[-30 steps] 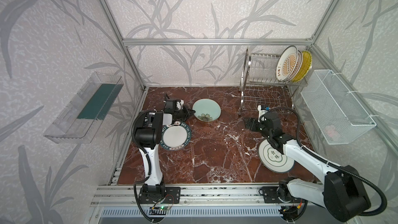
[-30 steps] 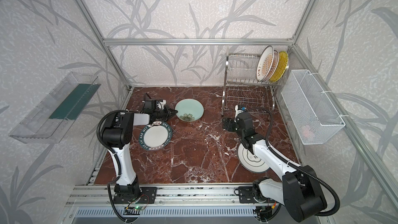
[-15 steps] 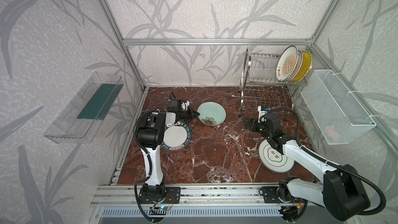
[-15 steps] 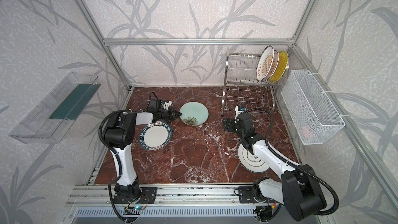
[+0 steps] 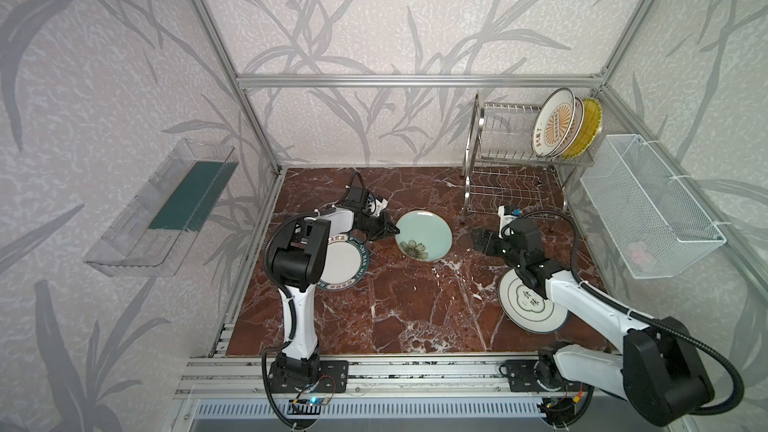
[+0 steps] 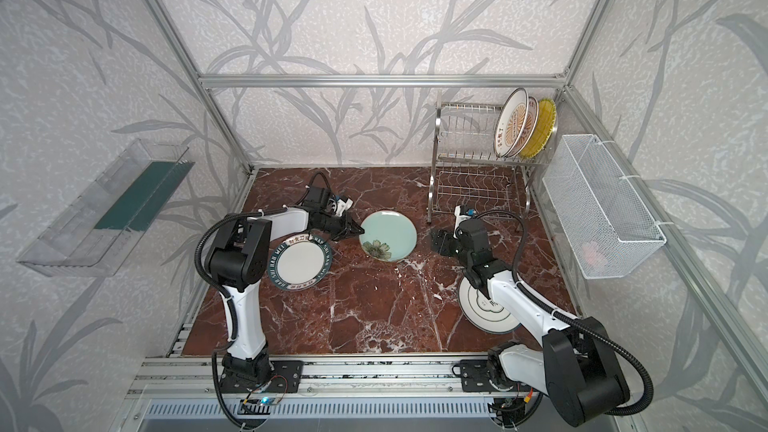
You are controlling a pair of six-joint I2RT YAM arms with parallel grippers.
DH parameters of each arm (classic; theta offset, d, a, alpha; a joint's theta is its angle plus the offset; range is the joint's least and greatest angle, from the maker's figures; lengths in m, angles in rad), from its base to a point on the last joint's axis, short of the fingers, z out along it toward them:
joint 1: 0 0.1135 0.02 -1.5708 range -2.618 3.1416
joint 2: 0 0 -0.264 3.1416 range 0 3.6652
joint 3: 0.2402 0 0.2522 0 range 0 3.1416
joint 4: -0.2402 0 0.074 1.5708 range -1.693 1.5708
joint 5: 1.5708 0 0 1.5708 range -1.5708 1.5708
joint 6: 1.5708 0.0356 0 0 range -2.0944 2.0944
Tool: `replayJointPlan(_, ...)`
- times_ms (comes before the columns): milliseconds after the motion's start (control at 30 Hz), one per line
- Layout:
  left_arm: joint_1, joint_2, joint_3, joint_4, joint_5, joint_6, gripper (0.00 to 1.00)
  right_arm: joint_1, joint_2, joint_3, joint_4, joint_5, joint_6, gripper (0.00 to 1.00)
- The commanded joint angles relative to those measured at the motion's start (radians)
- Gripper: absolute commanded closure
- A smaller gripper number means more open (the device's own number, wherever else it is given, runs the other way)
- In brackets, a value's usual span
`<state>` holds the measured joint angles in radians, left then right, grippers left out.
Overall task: Load the plates into the dish rack
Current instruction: 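Slide the green flower plate farther toward the right gripper with the left gripper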
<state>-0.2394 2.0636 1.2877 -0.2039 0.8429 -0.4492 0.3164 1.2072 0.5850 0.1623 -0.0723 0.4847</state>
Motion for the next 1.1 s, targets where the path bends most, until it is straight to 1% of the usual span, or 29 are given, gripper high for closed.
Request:
replayJointPlan(0, -0.029, -0.058, 0.016, -0.067, 0.008, 0.071, 1.00, -0.004, -0.009, -0.018, 0.031, -0.003, 0.012, 0.18)
replayJointPlan(200, -0.064, -0.068, -0.013, -0.043, -0.026, 0.063, 1.00, -0.006, -0.007, -0.027, 0.040, -0.003, 0.015, 0.18)
replayJointPlan(333, -0.077, -0.067, -0.023, -0.023, -0.068, 0.051, 1.00, -0.007, -0.005, -0.030, 0.043, -0.005, 0.018, 0.18)
replayJointPlan(600, -0.077, -0.045, -0.025, 0.009, -0.080, 0.029, 1.00, -0.011, -0.003, -0.031, 0.043, -0.005, 0.017, 0.18)
replayJointPlan(900, -0.078, -0.020, -0.007, -0.010, -0.103, 0.031, 1.00, -0.013, 0.023, -0.026, 0.055, -0.014, 0.022, 0.18)
replayJointPlan(1067, -0.078, -0.015, 0.000, -0.020, -0.111, 0.033, 0.95, -0.013, 0.029, -0.021, 0.057, -0.016, 0.023, 0.18)
